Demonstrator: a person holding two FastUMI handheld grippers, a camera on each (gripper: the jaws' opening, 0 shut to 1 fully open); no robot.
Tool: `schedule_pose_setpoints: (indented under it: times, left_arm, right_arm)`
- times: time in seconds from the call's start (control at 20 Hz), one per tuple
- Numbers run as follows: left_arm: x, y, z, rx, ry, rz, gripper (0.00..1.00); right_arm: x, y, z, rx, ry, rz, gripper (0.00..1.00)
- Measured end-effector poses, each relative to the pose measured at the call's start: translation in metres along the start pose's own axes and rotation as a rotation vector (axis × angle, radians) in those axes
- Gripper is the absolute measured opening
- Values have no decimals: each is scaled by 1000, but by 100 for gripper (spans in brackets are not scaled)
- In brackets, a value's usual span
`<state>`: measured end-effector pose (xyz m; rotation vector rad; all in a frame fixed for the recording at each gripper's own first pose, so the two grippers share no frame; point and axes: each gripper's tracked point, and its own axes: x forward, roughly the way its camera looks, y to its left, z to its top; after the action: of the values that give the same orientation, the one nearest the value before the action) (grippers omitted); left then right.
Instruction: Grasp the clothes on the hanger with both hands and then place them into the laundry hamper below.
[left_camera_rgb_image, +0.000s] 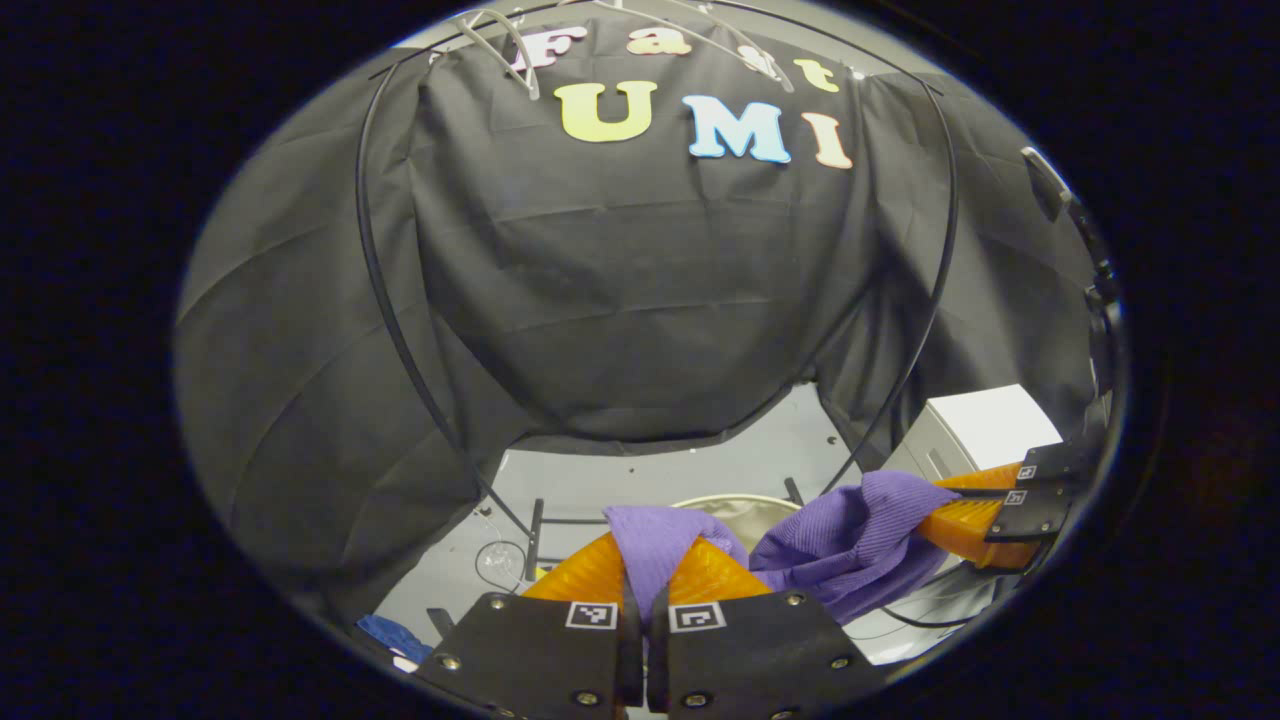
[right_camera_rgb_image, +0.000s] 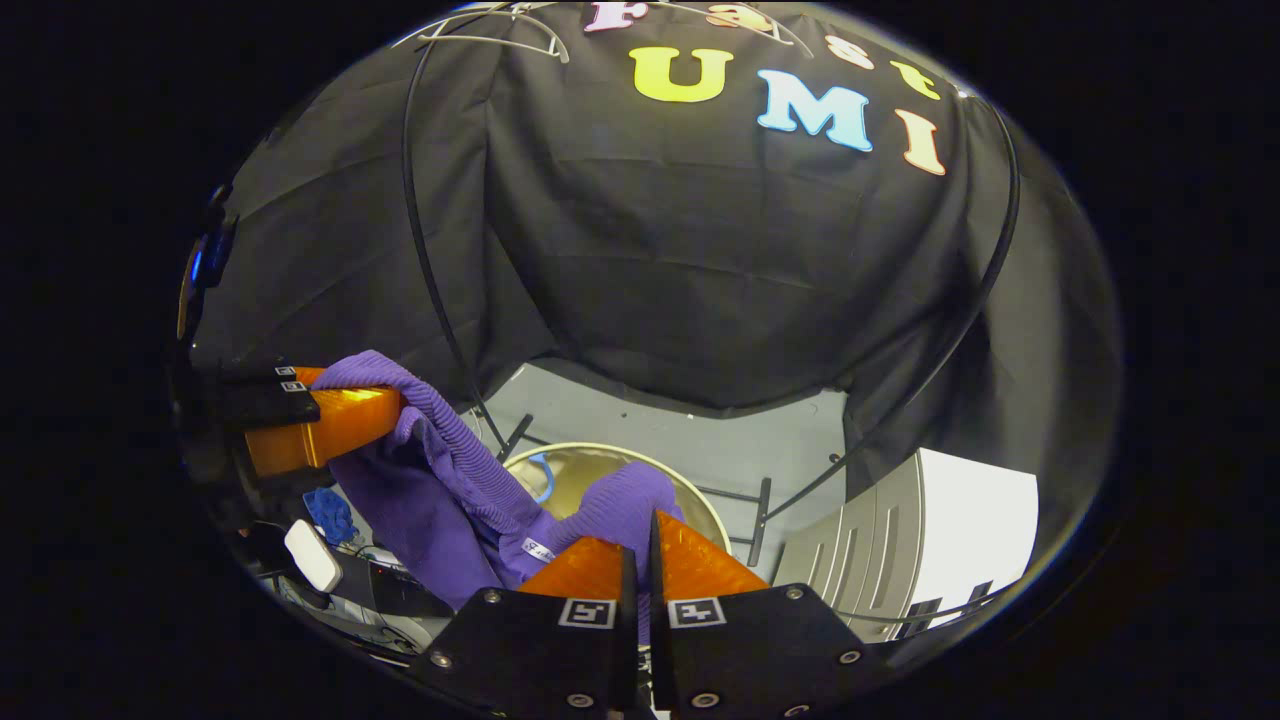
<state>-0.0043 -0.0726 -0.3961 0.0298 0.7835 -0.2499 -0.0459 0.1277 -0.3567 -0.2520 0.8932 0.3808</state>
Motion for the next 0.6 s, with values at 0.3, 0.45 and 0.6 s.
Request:
schedule_pose_setpoints:
  times: [0.3, 0.45, 0.6]
  left_arm:
    - [-9, 0, -18, -2, 18, 6, 60]
    - [-17, 16, -16, -7, -11, 45, 94]
    - [-30, 24, 5, -20, -66, 60, 94]
  right_arm:
    - [1, 4, -25, 45, 69, -1, 43]
    - [-2, 0, -20, 55, 46, -17, 90]
    - [-12, -3, -2, 78, -10, -25, 95]
